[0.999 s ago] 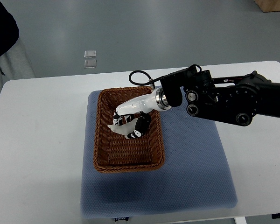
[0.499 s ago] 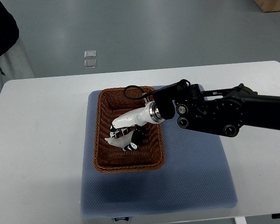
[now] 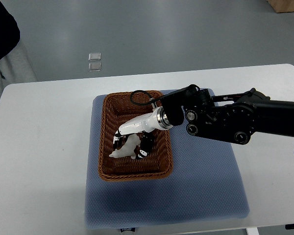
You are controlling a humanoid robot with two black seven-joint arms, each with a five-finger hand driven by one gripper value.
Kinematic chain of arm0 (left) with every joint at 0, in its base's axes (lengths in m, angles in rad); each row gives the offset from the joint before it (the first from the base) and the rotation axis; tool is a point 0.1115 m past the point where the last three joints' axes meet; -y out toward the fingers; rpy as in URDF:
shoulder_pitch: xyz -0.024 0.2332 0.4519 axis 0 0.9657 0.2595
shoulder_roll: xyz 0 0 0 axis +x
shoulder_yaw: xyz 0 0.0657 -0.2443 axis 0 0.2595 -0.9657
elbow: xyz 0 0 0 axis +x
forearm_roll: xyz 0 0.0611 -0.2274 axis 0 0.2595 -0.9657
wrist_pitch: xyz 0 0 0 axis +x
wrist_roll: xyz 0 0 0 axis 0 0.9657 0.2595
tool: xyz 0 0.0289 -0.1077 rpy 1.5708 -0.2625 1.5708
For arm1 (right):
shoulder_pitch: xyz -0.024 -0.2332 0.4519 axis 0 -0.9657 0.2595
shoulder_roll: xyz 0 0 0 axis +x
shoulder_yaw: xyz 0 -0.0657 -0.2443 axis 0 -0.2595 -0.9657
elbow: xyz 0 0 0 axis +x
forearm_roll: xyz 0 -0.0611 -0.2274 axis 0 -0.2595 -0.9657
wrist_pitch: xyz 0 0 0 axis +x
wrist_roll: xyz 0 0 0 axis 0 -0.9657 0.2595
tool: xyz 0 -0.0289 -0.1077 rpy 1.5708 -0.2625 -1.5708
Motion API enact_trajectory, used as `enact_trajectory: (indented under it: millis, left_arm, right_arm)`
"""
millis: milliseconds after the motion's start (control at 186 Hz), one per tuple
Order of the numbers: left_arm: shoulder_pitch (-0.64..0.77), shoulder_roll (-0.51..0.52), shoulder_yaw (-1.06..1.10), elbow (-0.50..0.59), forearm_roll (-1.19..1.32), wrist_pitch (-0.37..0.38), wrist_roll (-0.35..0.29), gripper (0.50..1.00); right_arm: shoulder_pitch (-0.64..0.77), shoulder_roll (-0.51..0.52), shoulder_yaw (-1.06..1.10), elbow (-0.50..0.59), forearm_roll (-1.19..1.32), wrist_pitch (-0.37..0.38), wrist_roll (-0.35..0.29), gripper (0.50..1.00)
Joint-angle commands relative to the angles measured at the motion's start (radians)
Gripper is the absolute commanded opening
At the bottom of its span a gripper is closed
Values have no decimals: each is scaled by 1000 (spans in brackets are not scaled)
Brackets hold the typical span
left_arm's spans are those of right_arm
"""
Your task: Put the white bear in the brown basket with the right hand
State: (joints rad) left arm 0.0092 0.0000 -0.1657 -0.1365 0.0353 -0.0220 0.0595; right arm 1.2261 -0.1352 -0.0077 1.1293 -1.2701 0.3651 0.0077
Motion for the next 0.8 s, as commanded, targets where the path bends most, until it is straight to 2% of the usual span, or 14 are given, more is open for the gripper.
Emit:
enact_trajectory:
  millis: [0,145,183,215,472,633,795]
  left_arm:
    - [0,0,0,0,0,-1,0,1000]
    - [0,0,0,0,0,0,0,1000]
    - [0,0,0,0,0,-1,0,1000]
    - [0,0,0,0,0,-1,0,1000]
    - [0,0,0,0,0,-1,0,1000]
    - [0,0,0,0,0,0,0,1000]
    - [0,0,0,0,0,0,0,1000]
  right_arm:
    - [0,-1,0,0,0,0,0,856]
    - [7,-12,3,1,9,0,0,864]
    - [10,-17,8,1,12,2,3,903]
    - [12,-20,14,3,17,5,5,911]
    - [46,-80,71,12,35,14,14,924]
    - [32,-158,157,12,92,0,14,924]
    - [-80,-208,328,-22,176,-20,14,924]
